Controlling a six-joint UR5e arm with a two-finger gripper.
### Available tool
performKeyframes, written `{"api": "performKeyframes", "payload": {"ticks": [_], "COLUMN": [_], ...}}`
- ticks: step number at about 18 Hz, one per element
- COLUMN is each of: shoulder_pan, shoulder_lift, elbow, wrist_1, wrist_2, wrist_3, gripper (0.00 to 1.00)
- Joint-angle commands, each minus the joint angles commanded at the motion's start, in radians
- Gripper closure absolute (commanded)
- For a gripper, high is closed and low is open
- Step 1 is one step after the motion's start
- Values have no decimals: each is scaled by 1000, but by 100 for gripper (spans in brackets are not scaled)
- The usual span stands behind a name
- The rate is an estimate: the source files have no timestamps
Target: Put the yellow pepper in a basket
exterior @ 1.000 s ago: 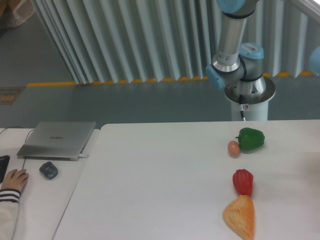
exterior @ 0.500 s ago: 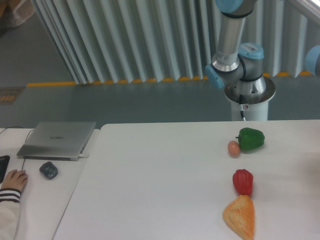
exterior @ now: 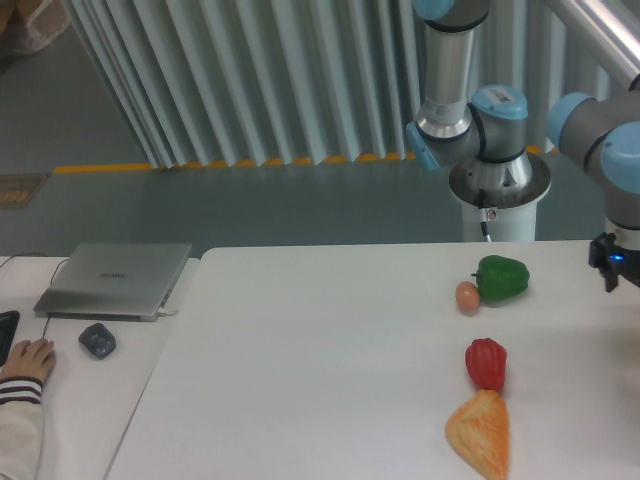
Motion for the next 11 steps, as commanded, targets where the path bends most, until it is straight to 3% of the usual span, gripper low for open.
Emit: {"api": "performKeyframes", "payload": {"ticks": [5,11], "shoulder_pan": [-35,-64], "shoulder_lift": [8,3], "elbow": [8,2], "wrist_1": [-66,-32], "wrist_2": [-51,-82], "wrist_3": [2,-6], "gripper": [0,0]}}
